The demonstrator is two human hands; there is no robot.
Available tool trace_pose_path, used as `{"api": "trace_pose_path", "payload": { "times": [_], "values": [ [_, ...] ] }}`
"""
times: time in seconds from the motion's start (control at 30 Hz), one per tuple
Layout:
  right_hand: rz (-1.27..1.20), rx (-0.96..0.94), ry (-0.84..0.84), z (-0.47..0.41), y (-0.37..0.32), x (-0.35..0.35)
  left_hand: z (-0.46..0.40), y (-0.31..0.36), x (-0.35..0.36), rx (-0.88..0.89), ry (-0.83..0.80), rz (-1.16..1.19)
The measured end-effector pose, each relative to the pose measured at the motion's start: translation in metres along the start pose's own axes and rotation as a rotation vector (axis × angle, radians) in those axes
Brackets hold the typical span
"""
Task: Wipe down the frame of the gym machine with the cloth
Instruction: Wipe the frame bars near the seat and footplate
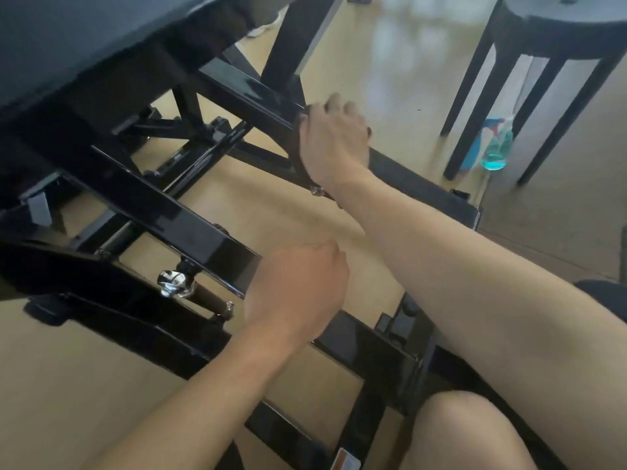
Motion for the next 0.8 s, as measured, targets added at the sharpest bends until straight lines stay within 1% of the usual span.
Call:
{"api": "trace_pose_path", "payload": {
  "times": [0.07, 0.2, 0.33, 0.4, 0.47, 0.53, 0.57, 0.7, 0.8],
  "values": [
    [-0.042, -0.016, 0.03, -0.008, -0.01, 0.0, -0.001, -0.001, -0.001, 0.002, 0.004, 0.007],
    [-0.082, -0.054, -0.036, 0.011, 0.024, -0.001, -0.001, -0.001, 0.002, -0.002, -0.018, 0.013],
    [-0.096, 0.109, -0.088, 0.065, 0.104, -0.014, 0.001, 0.003, 0.002, 0.043, 0.002, 0.01],
    [-0.074, 0.177, -0.067, 0.099, 0.144, -0.023, 0.001, 0.003, 0.0, 0.05, 0.009, -0.002],
    [-0.067, 0.25, -0.046, 0.118, 0.164, -0.026, 0.001, 0.003, 0.0, 0.057, 0.001, 0.004],
    [-0.048, 0.293, -0.011, 0.113, 0.161, -0.025, 0.002, 0.003, -0.001, 0.061, 0.007, 0.011],
    [-0.03, 0.285, 0.007, 0.106, 0.152, -0.024, 0.001, 0.003, -0.001, 0.063, 0.012, 0.013],
    [0.057, 0.132, -0.006, 0.059, 0.086, -0.014, 0.0, 0.002, -0.001, 0.053, 0.021, -0.008],
    [0.04, 0.089, -0.016, 0.025, 0.043, -0.005, 0.0, 0.001, 0.005, 0.045, 0.007, -0.005]
  ]
}}
Point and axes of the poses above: each hand's wrist, its own z-axis away from the middle knuckle, its own x-axis out of the palm, y = z × x, the point moved 6 cm from there along -z, towards the middle knuckle, and after that the axes turned 7 degrees about -y, right-handed, at the moved point
